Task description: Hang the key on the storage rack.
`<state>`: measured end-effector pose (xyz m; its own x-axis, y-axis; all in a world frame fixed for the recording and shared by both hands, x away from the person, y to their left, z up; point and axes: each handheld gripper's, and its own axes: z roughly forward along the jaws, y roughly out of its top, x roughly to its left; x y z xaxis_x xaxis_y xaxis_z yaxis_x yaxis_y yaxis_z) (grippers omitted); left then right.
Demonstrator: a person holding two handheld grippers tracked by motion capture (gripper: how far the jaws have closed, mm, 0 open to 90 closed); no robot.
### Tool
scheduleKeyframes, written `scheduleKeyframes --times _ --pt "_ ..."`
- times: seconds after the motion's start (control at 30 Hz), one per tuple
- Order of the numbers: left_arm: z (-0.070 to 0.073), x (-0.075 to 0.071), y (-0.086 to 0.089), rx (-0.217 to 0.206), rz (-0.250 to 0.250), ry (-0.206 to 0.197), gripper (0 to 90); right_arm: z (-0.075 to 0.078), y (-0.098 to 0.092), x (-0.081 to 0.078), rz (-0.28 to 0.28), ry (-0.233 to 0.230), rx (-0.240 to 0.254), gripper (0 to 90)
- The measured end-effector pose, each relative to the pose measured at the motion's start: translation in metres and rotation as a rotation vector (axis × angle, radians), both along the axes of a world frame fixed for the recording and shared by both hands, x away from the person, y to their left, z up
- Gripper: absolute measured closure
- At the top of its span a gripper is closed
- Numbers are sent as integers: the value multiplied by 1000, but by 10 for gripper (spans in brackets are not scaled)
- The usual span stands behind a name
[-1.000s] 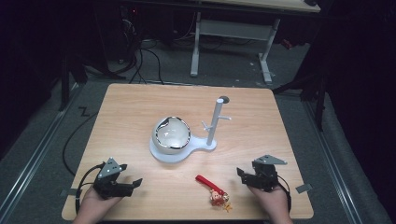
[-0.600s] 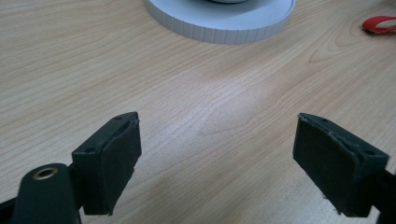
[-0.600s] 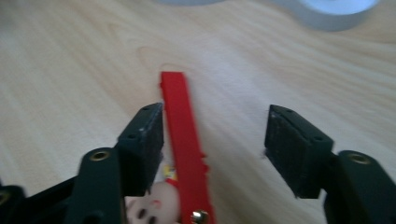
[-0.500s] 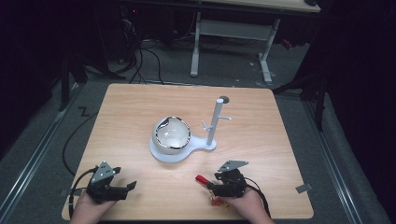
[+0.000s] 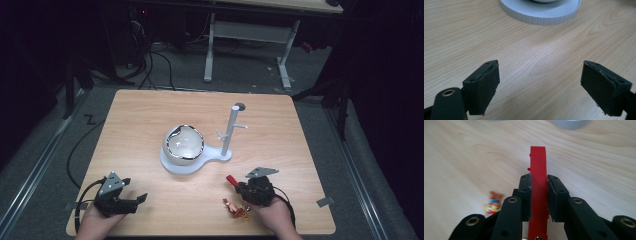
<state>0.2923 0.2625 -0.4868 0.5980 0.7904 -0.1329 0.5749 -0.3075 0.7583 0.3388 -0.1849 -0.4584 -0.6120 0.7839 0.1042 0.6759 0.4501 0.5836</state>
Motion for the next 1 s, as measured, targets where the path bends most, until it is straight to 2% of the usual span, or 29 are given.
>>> scheduleKeyframes --times 0.03,0.07,0.1,0.13,0.2,0.3,0.33,0.37,0.43,0.47,0.5,0.53,0.57,0.6,0.7,0.77,0.8,0.87,0.97,1.0 --pt "0 1 -2 1 -7 1 162 -1 -6 2 -24 -7 -12 740" --pt "0 1 -2 1 -7 1 163 -1 -6 2 -24 -7 -12 740" --pt "0 2 -3 3 -11 1 162 -2 -19 6 -78 -11 -41 731" --pt "-1 3 -5 9 -18 1 162 -2 -19 6 -78 -11 -41 731" --pt "-1 5 -7 10 -25 2 162 -5 -32 10 -125 -17 -61 711" --pt "-1 7 -9 10 -31 2 162 -8 -48 15 -182 5 -51 607" --pt "-1 8 -10 5 -33 3 162 -2 -52 11 -182 -14 -37 585" --pt "-1 8 -10 5 -33 3 162 -2 -52 11 -182 -14 -37 585" --pt "-1 10 -11 2 -35 2 162 9 -51 -2 -157 -46 -33 566" --pt "0 11 -11 2 -37 -1 162 15 -49 -18 -118 -49 -23 557" --pt "0 12 -12 1 -38 -1 162 15 -49 -18 -118 -49 -23 557" --pt "0 14 -14 0 -44 -3 163 16 -47 -33 -48 -16 -3 557" --pt "0 14 -14 0 -44 -3 164 16 -47 -33 -48 -16 -3 557" --pt "0 17 -17 -2 -51 -8 164 16 -41 -44 45 24 15 531" --pt "0 19 -21 0 -61 -7 166 15 -29 -50 120 48 46 459" --pt "0 21 -25 5 -70 -8 167 14 -25 -51 135 46 49 444" --pt "0 22 -28 12 -77 -8 167 10 -18 -52 166 67 38 412" --pt "0 22 -29 16 -80 -7 167 8 -15 -51 175 67 29 407" --pt "0 22 -28 17 -78 -7 168 8 -10 -51 208 73 40 410" --pt "-1 22 -27 14 -72 -6 168 8 -9 -52 210 57 40 416"
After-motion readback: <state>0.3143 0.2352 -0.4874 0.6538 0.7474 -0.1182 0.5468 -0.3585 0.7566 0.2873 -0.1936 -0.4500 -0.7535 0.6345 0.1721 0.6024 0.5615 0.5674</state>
